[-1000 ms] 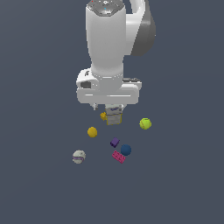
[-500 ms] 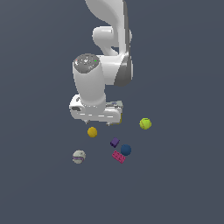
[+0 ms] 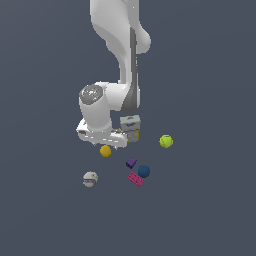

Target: Pick up a designated object from a clutter of objects.

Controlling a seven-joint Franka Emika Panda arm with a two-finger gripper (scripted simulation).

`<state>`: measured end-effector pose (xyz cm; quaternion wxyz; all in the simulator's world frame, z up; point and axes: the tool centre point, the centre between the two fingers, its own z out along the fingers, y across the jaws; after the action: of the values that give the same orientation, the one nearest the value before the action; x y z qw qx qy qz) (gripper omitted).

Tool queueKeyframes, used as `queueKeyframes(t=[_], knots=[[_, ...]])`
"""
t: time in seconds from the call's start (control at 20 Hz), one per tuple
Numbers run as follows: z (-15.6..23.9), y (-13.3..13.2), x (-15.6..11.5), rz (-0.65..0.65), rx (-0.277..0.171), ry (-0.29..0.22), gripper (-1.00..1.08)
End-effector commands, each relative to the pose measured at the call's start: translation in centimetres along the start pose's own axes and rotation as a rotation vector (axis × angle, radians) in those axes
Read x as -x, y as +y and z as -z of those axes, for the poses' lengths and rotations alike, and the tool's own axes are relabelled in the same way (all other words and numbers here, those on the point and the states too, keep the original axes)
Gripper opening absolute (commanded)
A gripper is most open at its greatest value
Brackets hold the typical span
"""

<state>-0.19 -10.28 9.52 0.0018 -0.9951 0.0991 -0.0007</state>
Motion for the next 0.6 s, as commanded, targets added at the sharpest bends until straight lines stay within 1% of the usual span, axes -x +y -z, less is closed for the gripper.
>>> queueKeyframes(t=[0.0, 0.2, 0.55], knots=[[-1.0, 0.6, 0.3, -0.01, 0.002, 0.0, 1.0], [-1.6, 1.0, 0.5, -0.017, 0.004, -0.001, 1.0], [-2.3, 0.9, 0.5, -0.016, 0.003, -0.002, 1.0]])
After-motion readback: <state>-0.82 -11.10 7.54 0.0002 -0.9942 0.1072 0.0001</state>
